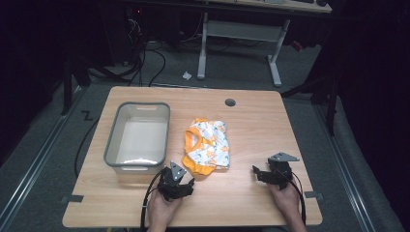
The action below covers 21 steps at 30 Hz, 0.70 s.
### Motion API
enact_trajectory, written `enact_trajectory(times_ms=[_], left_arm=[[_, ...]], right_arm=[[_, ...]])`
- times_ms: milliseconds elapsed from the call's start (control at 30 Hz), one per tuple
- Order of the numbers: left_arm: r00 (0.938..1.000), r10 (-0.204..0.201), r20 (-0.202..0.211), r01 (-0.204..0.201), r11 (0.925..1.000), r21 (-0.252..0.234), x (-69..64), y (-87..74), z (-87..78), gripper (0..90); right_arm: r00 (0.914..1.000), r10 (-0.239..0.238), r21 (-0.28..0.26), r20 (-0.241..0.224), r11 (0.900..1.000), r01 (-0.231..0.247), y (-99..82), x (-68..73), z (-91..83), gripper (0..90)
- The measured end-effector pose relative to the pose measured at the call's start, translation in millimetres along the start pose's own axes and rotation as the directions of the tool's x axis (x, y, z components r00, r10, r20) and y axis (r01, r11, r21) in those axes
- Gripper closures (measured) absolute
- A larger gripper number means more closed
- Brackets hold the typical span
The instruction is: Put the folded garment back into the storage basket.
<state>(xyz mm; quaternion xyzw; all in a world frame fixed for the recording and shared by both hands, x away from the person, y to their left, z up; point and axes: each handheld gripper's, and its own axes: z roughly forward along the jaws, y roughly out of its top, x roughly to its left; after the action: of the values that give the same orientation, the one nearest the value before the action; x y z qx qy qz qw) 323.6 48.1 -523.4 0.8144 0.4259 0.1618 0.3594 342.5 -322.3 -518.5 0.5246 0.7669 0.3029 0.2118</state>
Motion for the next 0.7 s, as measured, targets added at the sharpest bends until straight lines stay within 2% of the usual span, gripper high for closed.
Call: enact_trajectory(times_ms=[333, 400, 700], left_arm=[[0.9998, 0.007, 0.019, -0.007, 1.0000, 0.006, -0.7, 0.7, 1.3, 24.9], [0.9999, 0.005, 0.014, -0.005, 0.9999, 0.012, -0.7, 1.0, 1.6, 21.9], [1.0000, -0.007, -0.001, 0.007, 0.9999, 0.013, -1.2, 1.0, 1.7, 21.3]], right_arm=[[1.0000, 0.002, 0.000, 0.000, 1.0000, -0.002, 0.2, 0.1, 0.1, 26.2], [1.0000, 0.002, 0.000, 0.000, 1.0000, -0.002, 0.2, 0.1, 0.1, 26.2], [1.0000, 0.001, 0.000, 0.000, 1.0000, -0.001, 0.1, 0.0, 0.1, 26.2]])
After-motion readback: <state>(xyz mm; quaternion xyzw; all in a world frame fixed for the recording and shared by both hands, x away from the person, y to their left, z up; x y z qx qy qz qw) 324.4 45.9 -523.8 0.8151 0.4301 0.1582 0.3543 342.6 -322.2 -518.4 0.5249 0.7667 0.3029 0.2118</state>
